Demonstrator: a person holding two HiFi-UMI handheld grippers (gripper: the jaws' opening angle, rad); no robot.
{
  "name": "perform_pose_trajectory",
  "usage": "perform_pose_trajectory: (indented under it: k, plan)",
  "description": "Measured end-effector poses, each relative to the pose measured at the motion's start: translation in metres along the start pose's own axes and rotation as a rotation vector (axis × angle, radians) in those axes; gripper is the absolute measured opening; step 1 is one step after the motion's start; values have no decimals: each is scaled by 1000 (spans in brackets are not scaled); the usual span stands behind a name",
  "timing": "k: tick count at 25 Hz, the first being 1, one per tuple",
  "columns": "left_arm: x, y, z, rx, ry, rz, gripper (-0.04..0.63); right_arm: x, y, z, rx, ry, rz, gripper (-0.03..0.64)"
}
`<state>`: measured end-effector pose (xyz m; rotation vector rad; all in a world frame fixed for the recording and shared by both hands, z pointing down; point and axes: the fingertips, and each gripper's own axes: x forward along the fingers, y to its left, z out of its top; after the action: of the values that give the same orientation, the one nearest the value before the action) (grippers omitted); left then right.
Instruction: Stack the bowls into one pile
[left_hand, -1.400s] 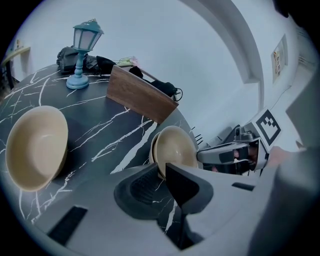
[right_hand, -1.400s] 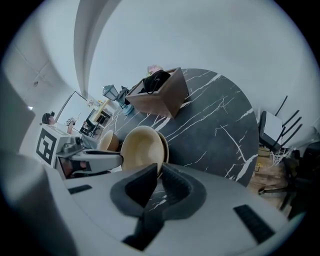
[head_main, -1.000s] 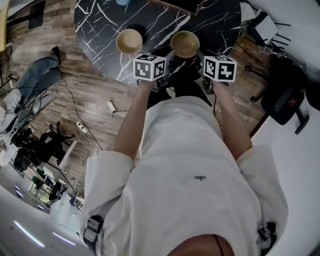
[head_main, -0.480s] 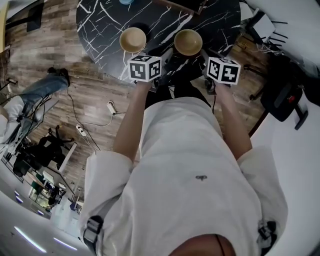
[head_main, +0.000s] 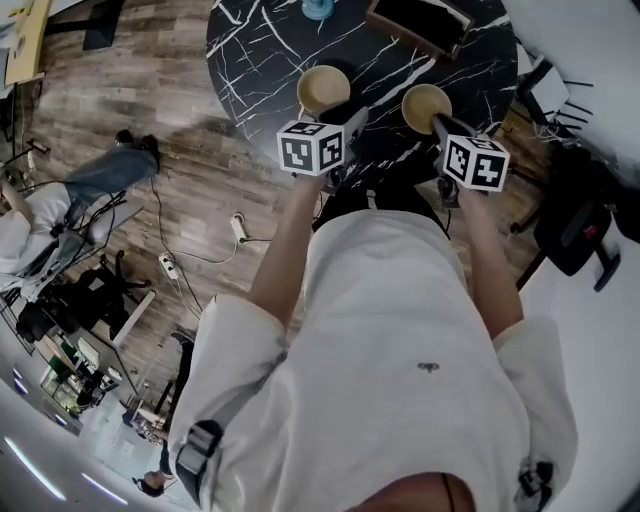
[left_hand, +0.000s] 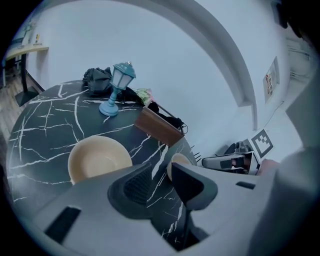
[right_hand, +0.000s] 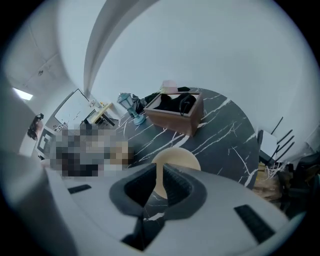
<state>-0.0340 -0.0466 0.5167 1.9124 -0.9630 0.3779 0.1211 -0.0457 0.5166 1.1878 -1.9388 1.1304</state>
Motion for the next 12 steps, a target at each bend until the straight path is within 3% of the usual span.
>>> perform_pose_trajectory:
  k: [7,12]
  plan:
    - [-37,50,17,-33,-71,38,110,29,61,16,-85,5,48,44]
    - [-58,88,25,0,-93,95,110,53,93,17,-138,27,64,46]
